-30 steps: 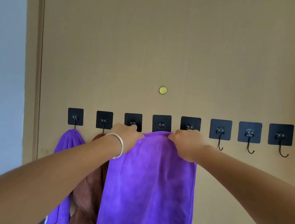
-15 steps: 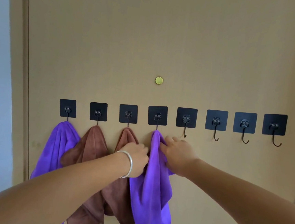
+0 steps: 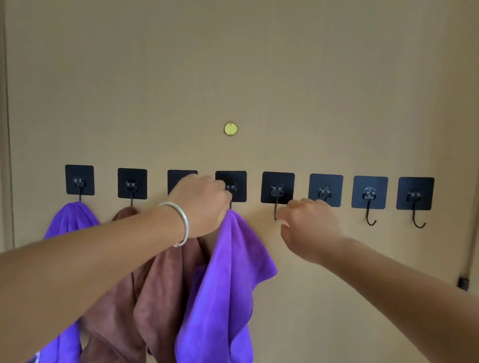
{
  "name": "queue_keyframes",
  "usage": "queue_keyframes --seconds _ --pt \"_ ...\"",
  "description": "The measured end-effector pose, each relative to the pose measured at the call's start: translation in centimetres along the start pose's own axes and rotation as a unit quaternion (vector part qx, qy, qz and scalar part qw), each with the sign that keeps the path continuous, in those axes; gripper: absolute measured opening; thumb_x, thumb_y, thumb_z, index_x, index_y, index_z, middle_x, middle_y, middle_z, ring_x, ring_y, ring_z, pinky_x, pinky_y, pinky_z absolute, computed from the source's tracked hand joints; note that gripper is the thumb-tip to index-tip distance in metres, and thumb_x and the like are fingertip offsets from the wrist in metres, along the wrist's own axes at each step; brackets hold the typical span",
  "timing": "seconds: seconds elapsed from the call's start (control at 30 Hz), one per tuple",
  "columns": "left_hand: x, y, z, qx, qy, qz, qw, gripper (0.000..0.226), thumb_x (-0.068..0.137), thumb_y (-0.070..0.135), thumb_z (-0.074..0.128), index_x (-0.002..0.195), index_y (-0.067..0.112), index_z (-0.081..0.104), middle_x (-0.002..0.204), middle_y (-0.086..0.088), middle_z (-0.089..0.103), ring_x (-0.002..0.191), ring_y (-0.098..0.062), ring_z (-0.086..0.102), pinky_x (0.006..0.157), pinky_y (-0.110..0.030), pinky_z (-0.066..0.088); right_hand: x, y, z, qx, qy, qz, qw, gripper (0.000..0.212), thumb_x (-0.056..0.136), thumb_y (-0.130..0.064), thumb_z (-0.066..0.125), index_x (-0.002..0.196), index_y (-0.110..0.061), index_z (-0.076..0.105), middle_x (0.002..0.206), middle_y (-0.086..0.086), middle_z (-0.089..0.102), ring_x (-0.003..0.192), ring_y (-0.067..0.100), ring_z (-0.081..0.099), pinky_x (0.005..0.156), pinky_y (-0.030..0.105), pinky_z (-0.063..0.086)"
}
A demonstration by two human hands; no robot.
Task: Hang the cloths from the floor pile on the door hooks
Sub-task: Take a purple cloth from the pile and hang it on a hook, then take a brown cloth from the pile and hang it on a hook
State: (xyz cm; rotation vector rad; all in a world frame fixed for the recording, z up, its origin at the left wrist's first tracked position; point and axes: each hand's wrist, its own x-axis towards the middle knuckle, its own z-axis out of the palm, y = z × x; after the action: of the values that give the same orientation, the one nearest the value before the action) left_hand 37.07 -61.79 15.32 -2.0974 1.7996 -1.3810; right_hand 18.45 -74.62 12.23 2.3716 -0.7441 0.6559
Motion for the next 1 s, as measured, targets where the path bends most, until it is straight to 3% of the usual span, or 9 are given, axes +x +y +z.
queue_keyframes --seconds 0.1,0.2,0.27,0.43,0.67,1.0 --pt "2.0 2.6 -0.4 -0.041 0.06 0.012 0.997 0.031 0.095 0.037 0.035 0.114 0.023 0.054 0.107 0.002 0.055 0.096 -0.022 0.052 0.075 -0.034 0.035 -1.4 3.1 -0.1 -0.021 0.026 0.035 0.999 0.033 0.092 -0.035 0.044 0.122 -0.026 0.054 0.114 -0.001 0.057 0.105 0.023 0.05 0.083 0.035 0.036" --pt "3.7 6.3 0.0 -0.088 0.084 0.032 0.992 0.051 0.094 0.047 0.037 0.139 0.023 0.036 0.131 0.0 0.046 0.117 -0.023 0.046 0.091 -0.038 0.036 -3.6 5.6 -0.1 -0.034 0.034 0.072 0.996 0.052 0.092 -0.049 0.044 0.139 -0.026 0.039 0.132 0.0 0.049 0.123 0.024 0.041 0.104 0.041 0.032" --pt "4.7 8.9 0.2 -0.113 0.11 0.042 0.987 0.063 0.093 0.052 0.038 0.146 0.021 0.025 0.143 -0.002 0.037 0.131 -0.023 0.034 0.103 -0.038 0.028 -5.4 7.1 -0.1 -0.055 0.025 0.095 0.994 0.061 0.091 -0.055 0.043 0.144 -0.025 0.031 0.141 0.001 0.042 0.133 0.024 0.034 0.112 0.042 0.024" --pt "8.1 14.0 0.1 -0.157 0.124 0.082 0.976 0.074 0.092 0.059 0.034 0.151 0.019 0.013 0.157 -0.005 0.018 0.146 -0.022 0.005 0.118 -0.042 0.003 -9.8 10.4 -0.7 -0.109 -0.03 0.168 0.979 0.071 0.091 -0.06 0.039 0.149 -0.024 0.018 0.153 0.003 0.028 0.144 0.024 0.018 0.118 0.046 0.014" --pt "11.7 19.9 -0.7 -0.23 0.177 0.163 0.943 0.076 0.091 0.059 0.034 0.151 0.018 0.012 0.158 -0.004 0.014 0.146 -0.021 0.002 0.117 -0.042 -0.001 -16.1 12.9 -4.1 -0.179 -0.075 0.275 0.942 0.069 0.09 -0.059 0.042 0.148 -0.027 0.018 0.153 0.002 0.026 0.144 0.022 0.016 0.119 0.047 0.009" --pt "9.7 28.8 -6.4 -0.372 0.245 0.307 0.841 0.075 0.092 0.058 0.032 0.151 0.017 0.012 0.156 -0.005 0.016 0.145 -0.022 0.005 0.116 -0.041 0.004 -27.6 8.5 -12.6 -0.291 -0.159 0.426 0.842 0.069 0.091 -0.059 0.043 0.148 -0.028 0.023 0.154 0.004 0.027 0.145 0.022 0.015 0.118 0.047 0.008"
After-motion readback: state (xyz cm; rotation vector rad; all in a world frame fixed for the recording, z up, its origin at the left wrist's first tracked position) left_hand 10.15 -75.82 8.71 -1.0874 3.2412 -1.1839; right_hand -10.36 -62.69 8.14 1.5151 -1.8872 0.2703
